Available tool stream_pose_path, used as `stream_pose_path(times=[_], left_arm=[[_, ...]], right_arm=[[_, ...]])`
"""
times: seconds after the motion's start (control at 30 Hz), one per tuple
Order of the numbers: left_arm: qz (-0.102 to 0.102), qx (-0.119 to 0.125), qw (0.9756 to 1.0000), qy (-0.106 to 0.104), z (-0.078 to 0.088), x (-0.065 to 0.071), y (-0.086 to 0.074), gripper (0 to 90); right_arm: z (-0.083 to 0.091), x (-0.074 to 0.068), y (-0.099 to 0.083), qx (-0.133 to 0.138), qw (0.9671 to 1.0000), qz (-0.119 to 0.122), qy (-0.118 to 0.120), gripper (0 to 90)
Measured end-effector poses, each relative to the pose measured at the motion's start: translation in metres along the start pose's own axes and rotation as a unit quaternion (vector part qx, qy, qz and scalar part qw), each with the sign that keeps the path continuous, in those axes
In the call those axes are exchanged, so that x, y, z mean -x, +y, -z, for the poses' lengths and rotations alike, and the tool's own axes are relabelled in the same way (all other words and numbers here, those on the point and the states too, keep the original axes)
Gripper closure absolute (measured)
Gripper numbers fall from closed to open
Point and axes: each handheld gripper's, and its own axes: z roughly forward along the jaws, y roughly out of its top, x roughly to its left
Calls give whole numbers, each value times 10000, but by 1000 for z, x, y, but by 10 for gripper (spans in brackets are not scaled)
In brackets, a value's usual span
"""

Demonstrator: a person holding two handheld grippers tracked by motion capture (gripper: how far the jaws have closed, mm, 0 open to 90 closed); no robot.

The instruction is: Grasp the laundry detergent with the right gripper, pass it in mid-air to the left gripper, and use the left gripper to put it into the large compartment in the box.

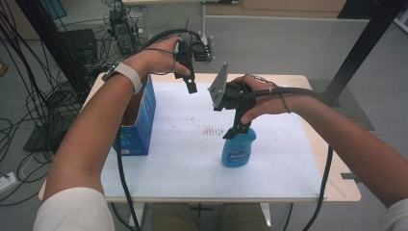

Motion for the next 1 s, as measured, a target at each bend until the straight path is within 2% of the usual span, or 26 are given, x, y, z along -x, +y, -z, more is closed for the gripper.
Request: stream_pose_path(times=[0.77,1.0], left_arm=[[-36,-37,10000,27,-1,3,4,87],[-38,-53,10000,21,-2,4,6,86]], right_arm=[[13,-3,-19,248,9996,-90,-96,73],[14,-4,-28,314,9994,16,-118,63]])
